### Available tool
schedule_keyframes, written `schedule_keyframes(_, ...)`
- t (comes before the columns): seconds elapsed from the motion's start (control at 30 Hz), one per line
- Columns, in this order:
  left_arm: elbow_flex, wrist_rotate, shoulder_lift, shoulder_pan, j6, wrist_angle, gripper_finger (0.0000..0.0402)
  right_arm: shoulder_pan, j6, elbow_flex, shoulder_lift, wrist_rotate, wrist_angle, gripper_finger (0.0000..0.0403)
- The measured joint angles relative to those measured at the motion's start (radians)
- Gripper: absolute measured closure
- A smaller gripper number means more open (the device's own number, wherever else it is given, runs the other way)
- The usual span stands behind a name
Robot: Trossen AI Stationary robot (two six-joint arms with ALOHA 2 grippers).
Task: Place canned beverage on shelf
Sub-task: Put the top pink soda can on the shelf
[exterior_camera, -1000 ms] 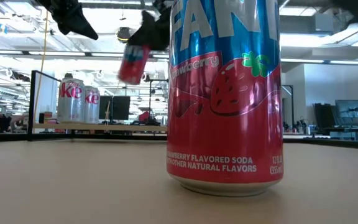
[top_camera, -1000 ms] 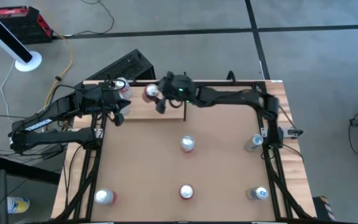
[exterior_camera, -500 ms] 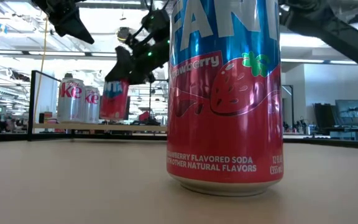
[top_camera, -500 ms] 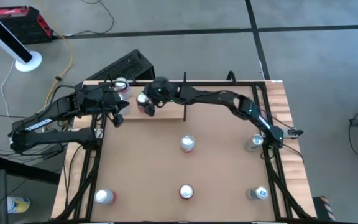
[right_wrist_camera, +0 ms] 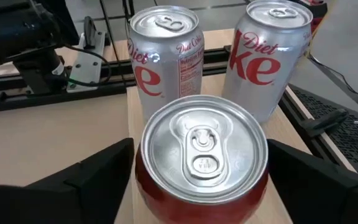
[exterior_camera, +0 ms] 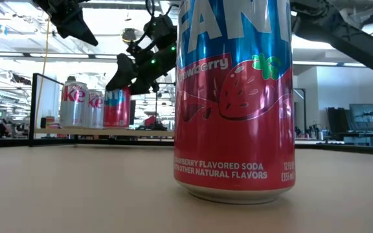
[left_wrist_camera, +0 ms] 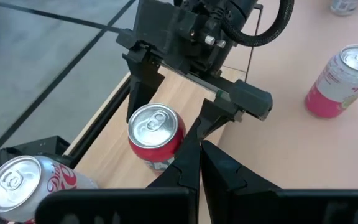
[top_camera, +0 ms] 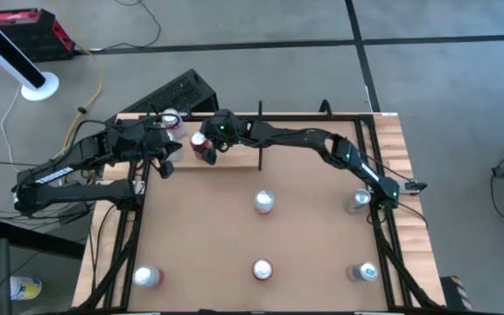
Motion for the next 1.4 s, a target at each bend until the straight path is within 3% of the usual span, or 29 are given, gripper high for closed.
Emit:
schedule_keyframes(0.37,0.0,0.0,0.0,0.0,0.0,-0.006,0.0402,-0.006,-0.021,-0.002,-0.035,0.0,0.02,0.002)
schedule_keyframes(0.63,-0.007,0.0,0.001,0.0,-0.025,-0.01,0.0402,-0.005,-0.08,-0.002,-0.182,0.001,-0.159,0.0017)
schedule_keyframes(0.87,-0.119,0.027,0.049,0.0,-0.027,0.061,0.0402,0.003,-0.153,-0.074,-0.358,-0.017,-0.367,0.0019)
schedule_keyframes(1.1,-0.146,0.106,0.21,0.0,0.07,0.166,0.0402,-0.004,-0.15,-0.388,-0.595,-0.014,-0.32,0.0029)
schedule_keyframes(1.23,-0.128,0.105,0.299,0.001,0.099,0.171,0.0402,-0.004,-0.112,-0.683,-0.774,0.021,-0.158,0.0032)
schedule_keyframes(1.4,-0.082,0.047,0.382,0.037,0.145,0.172,0.0402,0.042,-0.057,-1.073,-1.019,0.092,0.183,0.0033)
